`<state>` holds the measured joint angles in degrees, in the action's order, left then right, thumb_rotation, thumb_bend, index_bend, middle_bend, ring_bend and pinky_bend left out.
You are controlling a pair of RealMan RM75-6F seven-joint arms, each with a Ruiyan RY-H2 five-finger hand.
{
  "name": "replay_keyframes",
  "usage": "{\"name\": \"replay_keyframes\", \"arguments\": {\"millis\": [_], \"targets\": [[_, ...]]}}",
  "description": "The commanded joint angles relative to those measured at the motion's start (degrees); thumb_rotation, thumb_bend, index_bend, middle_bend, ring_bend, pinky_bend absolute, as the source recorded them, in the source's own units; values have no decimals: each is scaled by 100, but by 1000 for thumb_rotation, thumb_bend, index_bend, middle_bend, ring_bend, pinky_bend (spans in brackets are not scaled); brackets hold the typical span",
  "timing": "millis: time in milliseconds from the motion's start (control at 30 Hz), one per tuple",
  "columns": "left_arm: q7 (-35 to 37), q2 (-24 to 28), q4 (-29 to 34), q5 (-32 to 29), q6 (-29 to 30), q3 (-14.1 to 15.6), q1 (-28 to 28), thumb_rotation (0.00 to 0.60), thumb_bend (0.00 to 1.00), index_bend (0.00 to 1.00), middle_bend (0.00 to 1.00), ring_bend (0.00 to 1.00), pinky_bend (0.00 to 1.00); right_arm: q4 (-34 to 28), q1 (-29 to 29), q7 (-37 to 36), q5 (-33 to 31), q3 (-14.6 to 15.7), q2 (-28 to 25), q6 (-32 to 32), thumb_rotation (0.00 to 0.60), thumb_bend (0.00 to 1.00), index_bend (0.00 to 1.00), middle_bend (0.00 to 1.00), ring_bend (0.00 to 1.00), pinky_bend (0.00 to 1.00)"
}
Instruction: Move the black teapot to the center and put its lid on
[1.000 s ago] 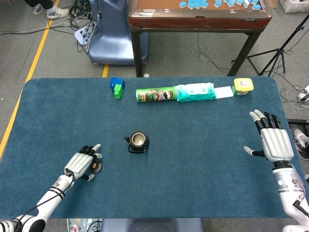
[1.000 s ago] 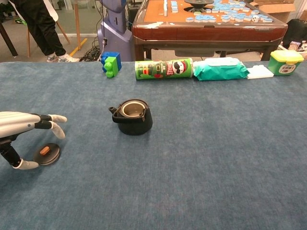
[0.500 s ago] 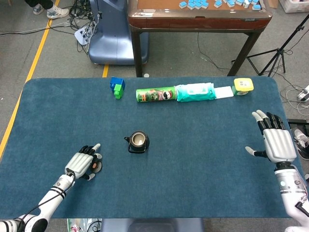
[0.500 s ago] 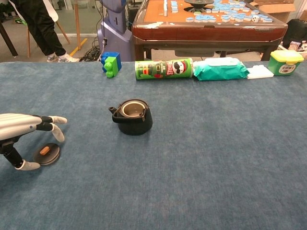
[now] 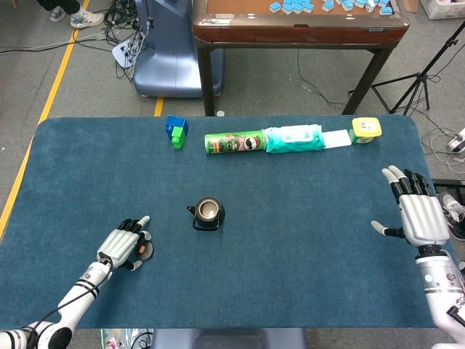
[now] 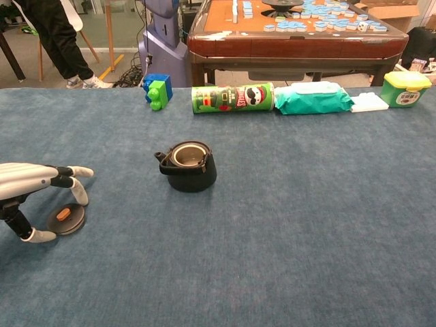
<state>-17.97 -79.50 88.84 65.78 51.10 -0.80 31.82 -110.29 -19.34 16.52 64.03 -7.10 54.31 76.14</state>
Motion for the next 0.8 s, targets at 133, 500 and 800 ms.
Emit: {"name": "replay_keyframes", "arguments": {"millis": [133,500,800], "targets": [[58,-22,-53,17,-1,15,4,600,235,323,0,0,0,-26,62,-25,20,-32,-22,32,600,95,72,102,0,0],[376,13,-81,264,198,-54,-39,600,247,418,0,0,0,-51,157,-82,87,-106,-54,95,600,95,79,102,0,0],[706,499,303,371,209,-332,97,600,249,420,0,0,0,-3,178,-99,94,-130,-64,7,600,95,87,102,0,0]]}}
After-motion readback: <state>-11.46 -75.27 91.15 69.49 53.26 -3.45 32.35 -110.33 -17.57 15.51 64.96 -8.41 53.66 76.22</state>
